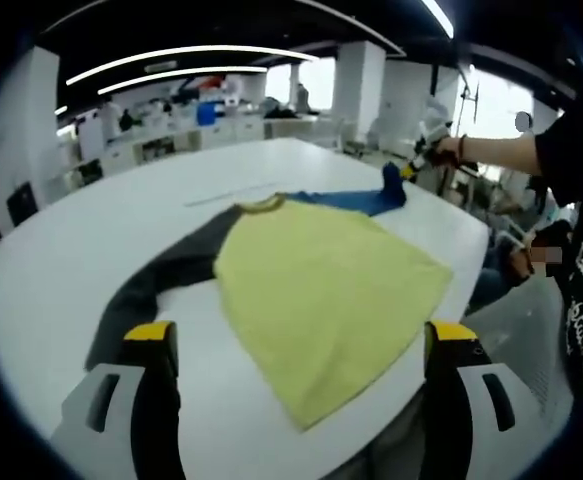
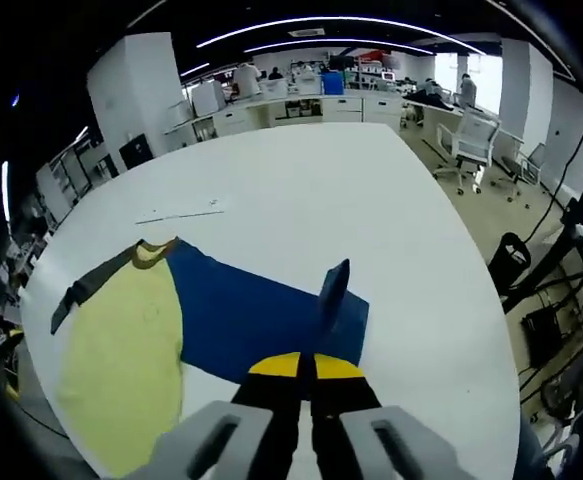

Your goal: Fold the garment on the visible template until the final outline fits inside the template.

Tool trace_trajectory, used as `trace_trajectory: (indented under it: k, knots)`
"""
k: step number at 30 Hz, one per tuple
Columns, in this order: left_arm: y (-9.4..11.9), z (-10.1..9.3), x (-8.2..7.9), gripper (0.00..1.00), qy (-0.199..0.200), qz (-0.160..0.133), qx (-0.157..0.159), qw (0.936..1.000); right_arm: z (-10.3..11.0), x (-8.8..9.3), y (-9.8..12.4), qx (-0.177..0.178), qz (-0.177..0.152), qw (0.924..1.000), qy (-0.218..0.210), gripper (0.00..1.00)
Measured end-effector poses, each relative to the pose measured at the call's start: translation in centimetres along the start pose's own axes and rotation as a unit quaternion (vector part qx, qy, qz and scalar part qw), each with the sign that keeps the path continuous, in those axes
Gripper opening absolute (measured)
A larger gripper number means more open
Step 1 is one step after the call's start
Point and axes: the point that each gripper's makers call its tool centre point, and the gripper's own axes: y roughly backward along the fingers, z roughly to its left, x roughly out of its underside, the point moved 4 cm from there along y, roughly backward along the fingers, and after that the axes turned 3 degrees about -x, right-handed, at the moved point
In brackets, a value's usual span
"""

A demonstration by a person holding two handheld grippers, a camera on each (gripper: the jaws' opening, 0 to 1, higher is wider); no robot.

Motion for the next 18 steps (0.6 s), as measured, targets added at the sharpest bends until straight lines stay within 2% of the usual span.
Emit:
trace_trajectory:
  k: [5,18]
  knots:
    - [0.0,0.4,-0.1,0.99,0.0,-0.005,0.003,1.0,1.3,-1.2,-0.5,-0.014,-0.005,0.9998,0.014,0.0]
    - [-0.1,0.5,0.2,0.99,0.001,0.0,0.006,1.0,4.2,-2.5,-1.8,-0.045,0.004,0.998,0.044,0.0]
